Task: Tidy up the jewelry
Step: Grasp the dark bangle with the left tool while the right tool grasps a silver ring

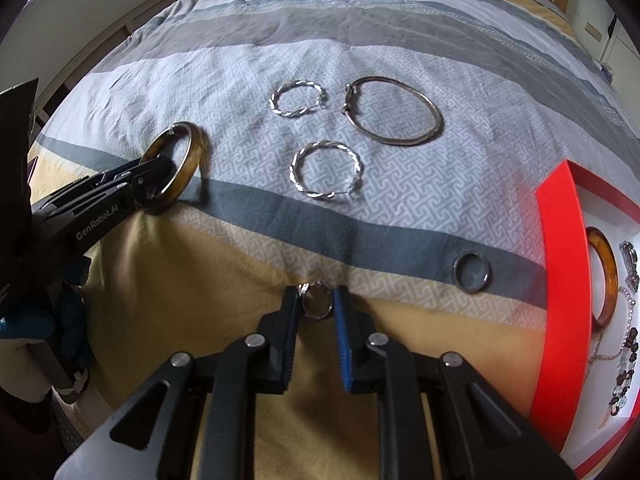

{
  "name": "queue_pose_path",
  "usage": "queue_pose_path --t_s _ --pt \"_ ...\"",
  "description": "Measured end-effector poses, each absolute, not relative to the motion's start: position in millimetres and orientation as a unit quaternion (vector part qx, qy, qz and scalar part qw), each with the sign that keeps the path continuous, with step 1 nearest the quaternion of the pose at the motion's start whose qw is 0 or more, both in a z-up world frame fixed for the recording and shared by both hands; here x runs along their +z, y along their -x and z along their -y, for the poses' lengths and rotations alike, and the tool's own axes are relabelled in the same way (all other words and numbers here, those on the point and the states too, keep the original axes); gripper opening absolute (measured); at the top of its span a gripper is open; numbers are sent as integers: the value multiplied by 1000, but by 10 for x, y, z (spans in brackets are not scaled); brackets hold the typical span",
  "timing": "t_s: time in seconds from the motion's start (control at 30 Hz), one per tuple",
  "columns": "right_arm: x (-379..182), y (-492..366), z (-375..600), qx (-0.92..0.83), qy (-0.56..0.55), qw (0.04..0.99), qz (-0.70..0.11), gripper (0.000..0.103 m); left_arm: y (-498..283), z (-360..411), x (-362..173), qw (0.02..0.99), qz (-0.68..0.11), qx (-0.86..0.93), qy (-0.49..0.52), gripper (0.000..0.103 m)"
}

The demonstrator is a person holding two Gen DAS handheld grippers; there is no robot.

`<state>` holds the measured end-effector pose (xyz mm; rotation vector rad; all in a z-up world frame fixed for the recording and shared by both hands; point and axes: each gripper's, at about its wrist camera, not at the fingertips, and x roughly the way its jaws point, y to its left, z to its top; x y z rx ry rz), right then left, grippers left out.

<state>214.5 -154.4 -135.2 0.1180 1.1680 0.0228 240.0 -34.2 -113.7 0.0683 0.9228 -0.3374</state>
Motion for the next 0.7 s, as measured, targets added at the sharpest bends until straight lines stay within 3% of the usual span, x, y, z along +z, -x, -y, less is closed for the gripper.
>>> queue_pose_path --t_s 0.7 --pt "-1281 -2111 1534 19 -58 837 -544 16 -2330 314 -1013 883 -438 -171 -15 9"
